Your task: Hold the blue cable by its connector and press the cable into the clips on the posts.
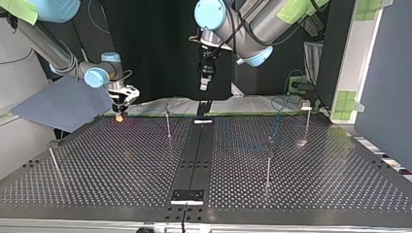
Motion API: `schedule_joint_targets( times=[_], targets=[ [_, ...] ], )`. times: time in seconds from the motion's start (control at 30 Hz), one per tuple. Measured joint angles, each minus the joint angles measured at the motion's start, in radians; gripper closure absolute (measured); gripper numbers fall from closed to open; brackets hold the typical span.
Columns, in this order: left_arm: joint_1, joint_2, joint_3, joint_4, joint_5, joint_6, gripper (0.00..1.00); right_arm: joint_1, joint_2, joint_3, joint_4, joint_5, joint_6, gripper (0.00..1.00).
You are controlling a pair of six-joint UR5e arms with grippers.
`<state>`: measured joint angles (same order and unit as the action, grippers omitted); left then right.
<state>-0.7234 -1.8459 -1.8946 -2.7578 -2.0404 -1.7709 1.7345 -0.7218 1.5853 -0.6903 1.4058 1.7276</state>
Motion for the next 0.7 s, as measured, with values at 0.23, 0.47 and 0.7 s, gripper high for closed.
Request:
schedule_joint_targets(
  times=[0.23,0.47,0.7],
  targets=[
    [0.003,0.064,-0.064,0.061,-0.029,-0.014,0.0,0.0,0.0,0.0,0.003,-0.001,0.001,1.0],
    [0.011,0.124,-0.124,0.08,-0.055,-0.029,0.0,-0.001,-0.001,0.0,0.009,0.001,0.002,1.0],
    [0.014,0.189,-0.189,0.111,-0.088,0.004,0.0,-0.002,-0.001,-0.001,0.011,0.0,0.003,1.0]
  ],
)
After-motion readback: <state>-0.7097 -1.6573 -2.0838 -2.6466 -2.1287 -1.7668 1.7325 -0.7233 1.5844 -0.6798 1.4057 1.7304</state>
